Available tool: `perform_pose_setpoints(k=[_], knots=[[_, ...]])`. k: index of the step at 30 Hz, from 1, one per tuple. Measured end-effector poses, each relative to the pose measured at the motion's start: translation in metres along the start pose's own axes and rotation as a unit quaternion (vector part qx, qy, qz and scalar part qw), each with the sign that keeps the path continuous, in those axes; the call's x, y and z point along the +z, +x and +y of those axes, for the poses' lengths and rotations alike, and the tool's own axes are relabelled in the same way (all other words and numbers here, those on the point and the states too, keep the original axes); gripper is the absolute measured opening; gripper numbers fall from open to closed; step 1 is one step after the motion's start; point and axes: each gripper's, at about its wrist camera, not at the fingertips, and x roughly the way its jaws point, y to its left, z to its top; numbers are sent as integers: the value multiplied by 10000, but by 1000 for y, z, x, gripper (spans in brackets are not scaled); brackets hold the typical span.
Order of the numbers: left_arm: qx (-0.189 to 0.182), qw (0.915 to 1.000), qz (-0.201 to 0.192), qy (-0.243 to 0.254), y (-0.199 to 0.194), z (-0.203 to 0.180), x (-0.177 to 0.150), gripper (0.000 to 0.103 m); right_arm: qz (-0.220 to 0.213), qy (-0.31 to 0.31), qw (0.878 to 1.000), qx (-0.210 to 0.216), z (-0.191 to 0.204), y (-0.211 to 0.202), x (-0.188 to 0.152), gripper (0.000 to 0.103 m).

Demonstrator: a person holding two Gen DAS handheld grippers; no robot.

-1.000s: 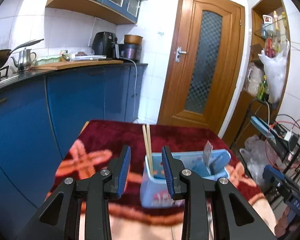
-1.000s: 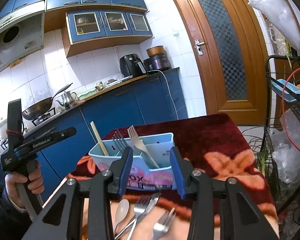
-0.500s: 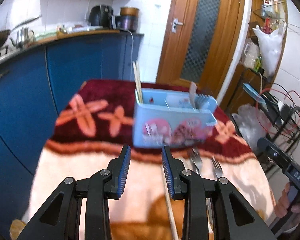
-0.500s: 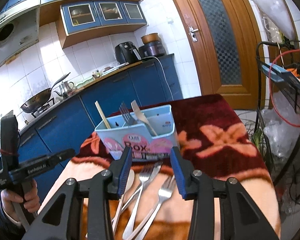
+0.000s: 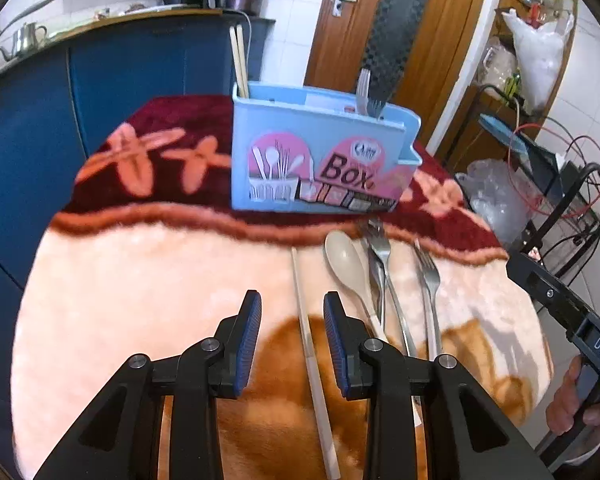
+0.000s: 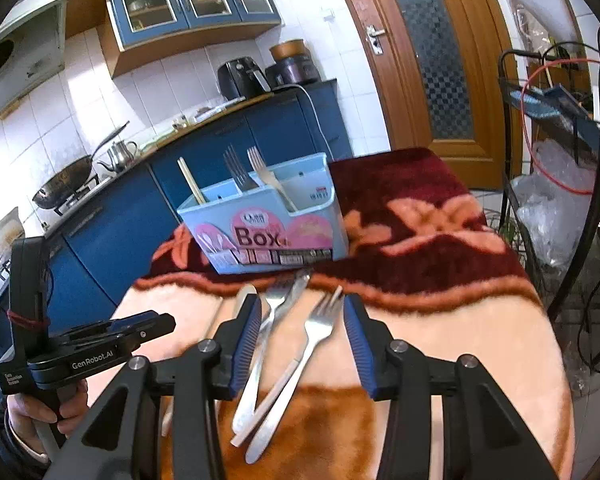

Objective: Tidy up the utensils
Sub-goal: 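Lower both open tools toward the loose utensils beside the caddy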

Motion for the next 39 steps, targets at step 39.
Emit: perform_pose_setpoints(k=[39], knots=[[-464, 9968, 369, -540, 32, 11, 1, 4, 722, 282, 9970, 50, -25, 38, -17, 48]])
